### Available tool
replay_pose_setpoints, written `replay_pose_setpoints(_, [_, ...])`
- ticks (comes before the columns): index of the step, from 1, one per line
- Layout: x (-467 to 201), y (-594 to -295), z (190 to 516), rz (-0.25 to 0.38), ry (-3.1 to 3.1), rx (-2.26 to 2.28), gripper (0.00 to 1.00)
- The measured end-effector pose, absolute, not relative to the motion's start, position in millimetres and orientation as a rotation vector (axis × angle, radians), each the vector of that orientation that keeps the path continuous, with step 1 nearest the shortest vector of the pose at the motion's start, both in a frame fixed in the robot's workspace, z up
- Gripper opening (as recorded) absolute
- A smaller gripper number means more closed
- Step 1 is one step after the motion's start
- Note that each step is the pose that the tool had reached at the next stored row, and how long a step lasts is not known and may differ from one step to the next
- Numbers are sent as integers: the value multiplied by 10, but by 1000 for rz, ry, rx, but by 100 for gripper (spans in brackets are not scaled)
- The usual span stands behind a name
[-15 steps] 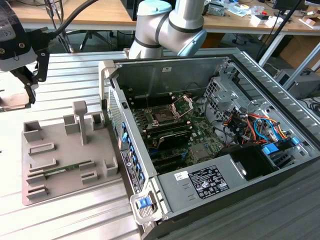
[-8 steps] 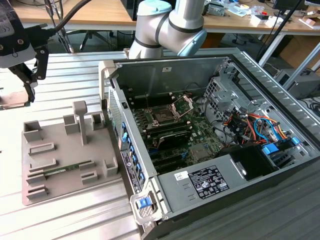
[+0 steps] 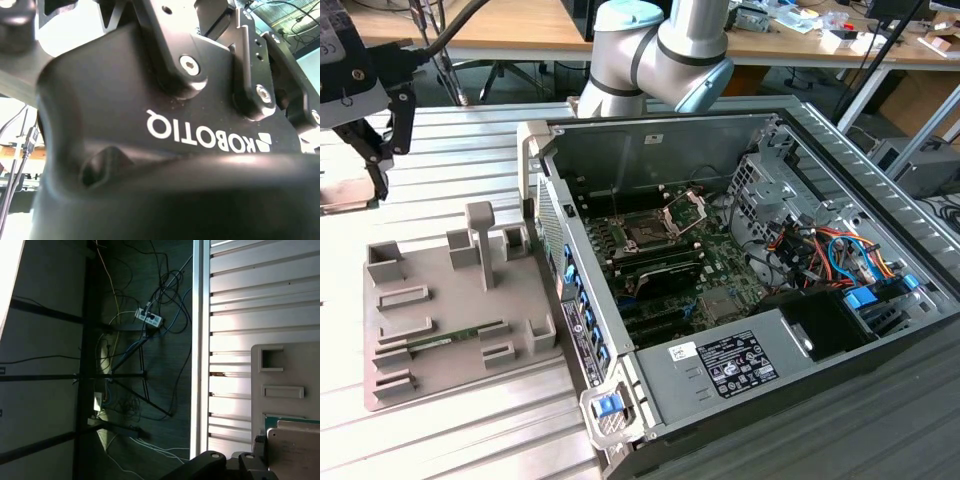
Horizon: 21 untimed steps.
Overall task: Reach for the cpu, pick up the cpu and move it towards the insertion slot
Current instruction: 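Pick up the cpu and move it towards the insertion slot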
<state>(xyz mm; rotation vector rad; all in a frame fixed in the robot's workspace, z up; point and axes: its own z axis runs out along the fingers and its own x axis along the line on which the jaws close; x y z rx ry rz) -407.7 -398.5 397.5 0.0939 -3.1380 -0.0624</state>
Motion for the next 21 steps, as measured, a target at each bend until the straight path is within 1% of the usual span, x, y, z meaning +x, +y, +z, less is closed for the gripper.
replay_pose_setpoints(21, [-4038, -3985, 4004, -62, -3138, 94, 55])
